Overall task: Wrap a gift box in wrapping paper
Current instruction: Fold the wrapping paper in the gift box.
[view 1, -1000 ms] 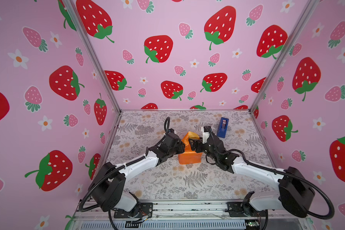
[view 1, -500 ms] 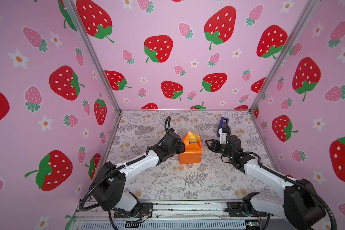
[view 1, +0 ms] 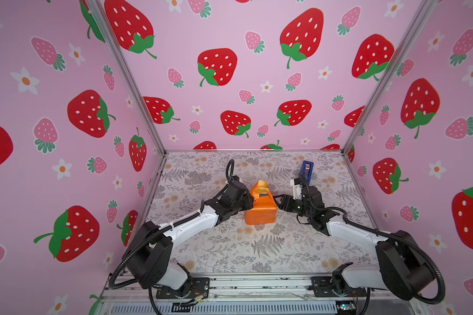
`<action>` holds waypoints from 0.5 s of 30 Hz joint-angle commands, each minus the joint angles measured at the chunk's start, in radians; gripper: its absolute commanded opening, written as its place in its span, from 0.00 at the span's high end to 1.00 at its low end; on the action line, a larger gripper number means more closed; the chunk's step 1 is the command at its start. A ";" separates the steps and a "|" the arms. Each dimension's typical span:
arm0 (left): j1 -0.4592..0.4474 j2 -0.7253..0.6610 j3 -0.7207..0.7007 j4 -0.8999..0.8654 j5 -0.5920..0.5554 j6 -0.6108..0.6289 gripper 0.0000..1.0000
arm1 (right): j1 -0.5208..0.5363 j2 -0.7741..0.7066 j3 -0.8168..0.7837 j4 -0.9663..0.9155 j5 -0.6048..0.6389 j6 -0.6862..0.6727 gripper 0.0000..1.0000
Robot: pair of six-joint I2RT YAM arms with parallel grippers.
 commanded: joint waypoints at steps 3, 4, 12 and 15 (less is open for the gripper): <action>-0.008 0.036 -0.018 -0.158 -0.009 0.010 0.50 | 0.025 0.030 0.001 0.050 0.006 0.021 0.40; -0.009 0.038 -0.019 -0.156 -0.007 0.010 0.50 | 0.030 0.035 -0.001 0.055 0.008 0.023 0.40; -0.012 0.039 -0.023 -0.152 -0.004 0.012 0.50 | 0.069 0.074 -0.004 0.082 0.049 0.023 0.40; -0.012 0.043 -0.023 -0.152 -0.003 0.014 0.50 | 0.077 0.099 0.004 0.086 0.061 0.018 0.40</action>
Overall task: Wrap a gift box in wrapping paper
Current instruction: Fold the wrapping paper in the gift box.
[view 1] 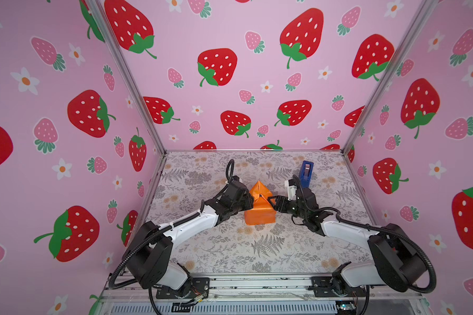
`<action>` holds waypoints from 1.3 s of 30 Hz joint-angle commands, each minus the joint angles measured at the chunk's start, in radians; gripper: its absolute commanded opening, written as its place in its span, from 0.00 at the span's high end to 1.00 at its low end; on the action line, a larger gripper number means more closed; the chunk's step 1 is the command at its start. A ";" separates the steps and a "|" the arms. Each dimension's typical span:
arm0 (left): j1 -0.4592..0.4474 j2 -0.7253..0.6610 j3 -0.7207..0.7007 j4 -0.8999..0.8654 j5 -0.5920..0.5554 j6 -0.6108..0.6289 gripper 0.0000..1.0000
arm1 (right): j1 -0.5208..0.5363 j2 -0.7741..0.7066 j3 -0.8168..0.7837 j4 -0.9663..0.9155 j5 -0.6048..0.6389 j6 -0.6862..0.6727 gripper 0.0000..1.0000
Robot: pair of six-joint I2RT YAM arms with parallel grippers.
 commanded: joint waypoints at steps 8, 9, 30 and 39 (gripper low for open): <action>-0.014 0.043 -0.038 -0.148 0.003 0.015 0.50 | 0.030 0.075 0.053 -0.025 0.028 0.001 0.35; -0.014 0.043 -0.039 -0.147 0.003 0.015 0.50 | 0.033 0.082 0.060 -0.027 0.025 0.000 0.35; -0.016 0.078 0.062 -0.144 0.040 0.092 0.42 | 0.072 0.108 0.083 -0.102 0.043 -0.039 0.35; -0.020 0.103 0.054 -0.107 0.082 0.078 0.41 | 0.070 0.098 0.082 -0.087 0.029 -0.035 0.35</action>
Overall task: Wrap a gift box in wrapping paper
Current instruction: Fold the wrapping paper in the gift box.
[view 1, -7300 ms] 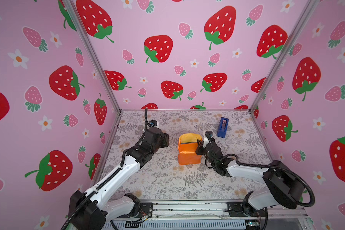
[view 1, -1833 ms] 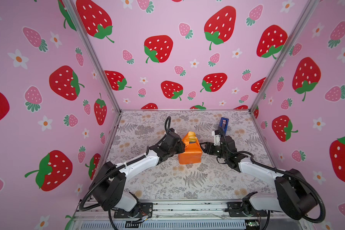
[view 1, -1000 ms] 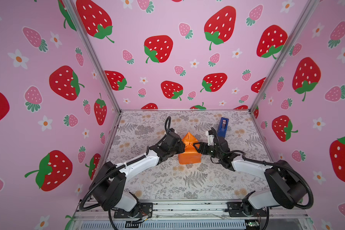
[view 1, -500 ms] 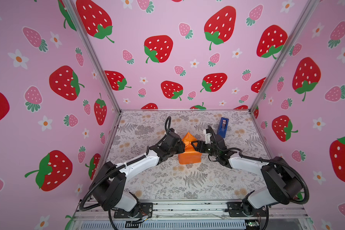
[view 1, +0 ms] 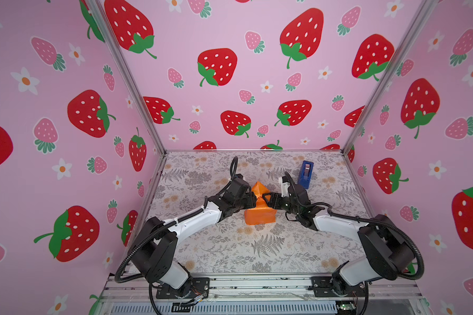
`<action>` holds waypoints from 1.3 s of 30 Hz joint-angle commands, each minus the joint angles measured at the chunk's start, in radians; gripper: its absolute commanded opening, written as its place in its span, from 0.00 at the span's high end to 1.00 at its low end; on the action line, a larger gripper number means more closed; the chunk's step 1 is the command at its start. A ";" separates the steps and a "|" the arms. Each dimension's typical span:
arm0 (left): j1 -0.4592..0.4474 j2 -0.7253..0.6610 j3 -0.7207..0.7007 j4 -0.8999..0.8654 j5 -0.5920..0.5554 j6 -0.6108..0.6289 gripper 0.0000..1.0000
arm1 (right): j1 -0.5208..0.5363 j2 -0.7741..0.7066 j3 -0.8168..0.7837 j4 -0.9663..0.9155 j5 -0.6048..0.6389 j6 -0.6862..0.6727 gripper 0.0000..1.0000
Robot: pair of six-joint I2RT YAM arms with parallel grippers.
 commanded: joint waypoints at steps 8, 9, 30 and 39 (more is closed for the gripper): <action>-0.017 0.055 -0.028 -0.097 0.056 0.014 0.41 | 0.025 -0.029 -0.026 -0.005 -0.102 0.009 0.28; -0.017 0.056 -0.029 -0.101 0.055 0.014 0.41 | 0.024 -0.031 -0.027 0.000 -0.107 0.012 0.26; -0.018 0.076 -0.006 -0.134 0.051 0.015 0.43 | 0.027 -0.044 0.001 -0.061 -0.047 -0.024 0.08; -0.019 0.069 -0.018 -0.139 0.044 0.009 0.43 | 0.029 -0.009 0.073 -0.150 0.006 -0.056 0.06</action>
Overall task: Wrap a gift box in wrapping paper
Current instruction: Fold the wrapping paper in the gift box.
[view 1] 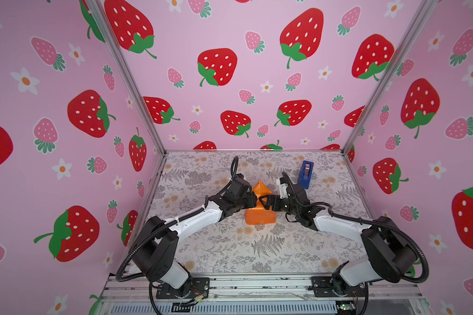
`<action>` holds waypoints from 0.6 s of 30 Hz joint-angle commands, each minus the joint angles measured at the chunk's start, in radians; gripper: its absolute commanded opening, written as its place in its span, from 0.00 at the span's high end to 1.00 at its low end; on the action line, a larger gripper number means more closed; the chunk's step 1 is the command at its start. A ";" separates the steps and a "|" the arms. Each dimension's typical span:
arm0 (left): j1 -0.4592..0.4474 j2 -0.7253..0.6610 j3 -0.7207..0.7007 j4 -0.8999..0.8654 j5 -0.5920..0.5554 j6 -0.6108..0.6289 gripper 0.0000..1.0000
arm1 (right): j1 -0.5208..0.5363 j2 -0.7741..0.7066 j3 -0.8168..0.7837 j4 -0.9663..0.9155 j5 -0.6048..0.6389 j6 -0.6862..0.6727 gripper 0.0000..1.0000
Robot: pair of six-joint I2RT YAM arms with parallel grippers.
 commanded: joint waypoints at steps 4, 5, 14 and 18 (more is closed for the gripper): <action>-0.019 0.061 -0.031 -0.136 0.035 0.010 0.43 | 0.009 0.010 0.054 -0.049 0.025 -0.017 0.06; -0.018 0.061 -0.030 -0.138 0.035 0.008 0.43 | 0.011 0.008 0.057 -0.051 0.029 -0.017 0.06; -0.018 0.054 -0.037 -0.138 0.031 0.007 0.43 | 0.008 0.034 0.086 -0.116 0.087 -0.019 0.07; -0.019 0.051 -0.041 -0.138 0.029 0.005 0.43 | 0.008 0.031 0.067 -0.118 0.094 -0.014 0.09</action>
